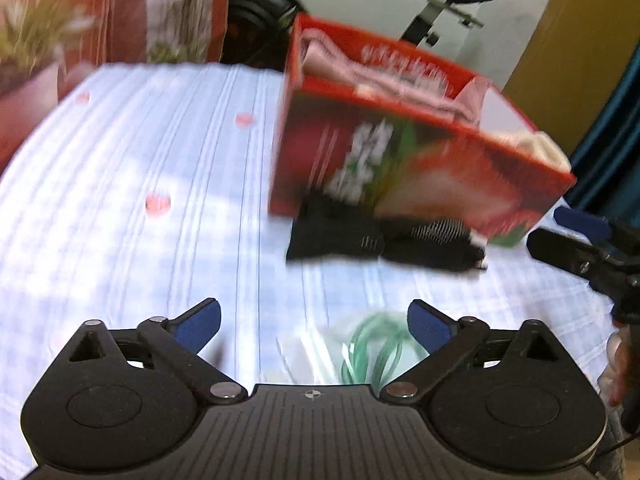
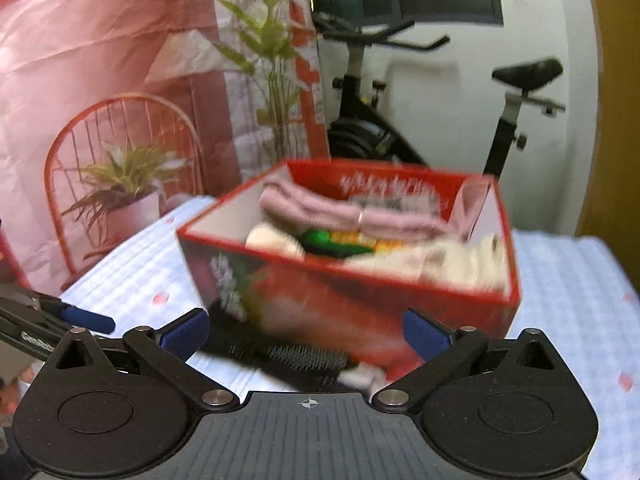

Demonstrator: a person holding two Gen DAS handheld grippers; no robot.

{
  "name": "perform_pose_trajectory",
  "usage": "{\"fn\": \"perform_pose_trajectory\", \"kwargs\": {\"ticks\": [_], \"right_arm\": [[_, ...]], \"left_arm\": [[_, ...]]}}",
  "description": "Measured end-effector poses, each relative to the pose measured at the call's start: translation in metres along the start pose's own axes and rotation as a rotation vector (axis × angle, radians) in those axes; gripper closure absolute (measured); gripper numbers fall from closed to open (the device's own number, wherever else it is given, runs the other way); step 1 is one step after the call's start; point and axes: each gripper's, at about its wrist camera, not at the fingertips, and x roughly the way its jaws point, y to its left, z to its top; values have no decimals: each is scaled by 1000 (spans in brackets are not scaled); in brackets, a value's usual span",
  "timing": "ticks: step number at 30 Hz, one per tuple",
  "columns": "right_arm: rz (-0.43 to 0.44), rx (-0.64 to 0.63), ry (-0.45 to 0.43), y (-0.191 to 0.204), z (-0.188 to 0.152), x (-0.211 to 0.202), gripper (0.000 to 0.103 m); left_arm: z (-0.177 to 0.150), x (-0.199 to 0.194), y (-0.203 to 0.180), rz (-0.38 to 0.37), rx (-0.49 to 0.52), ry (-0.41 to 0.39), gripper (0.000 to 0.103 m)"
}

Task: Organize soft objects
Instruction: 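Move both grippers down to the clear bag of green cables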

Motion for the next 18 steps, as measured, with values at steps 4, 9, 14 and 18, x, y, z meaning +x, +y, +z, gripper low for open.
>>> {"fn": "perform_pose_trajectory", "kwargs": {"ticks": [4, 9, 14, 18], "right_arm": [[5, 24, 83, 4, -33, 12, 9], [10, 33, 167, 10, -66, 20, 23], [52, 42, 228, 13, -81, 24, 38], [69, 30, 254, 16, -83, 27, 45]], "left_arm": [[-16, 9, 3, -32, -13, 35, 21], [-27, 14, -2, -73, -6, 47, 38], [-37, 19, -14, -98, 24, 71, 42], [-38, 22, -17, -109, 23, 66, 43]]}}
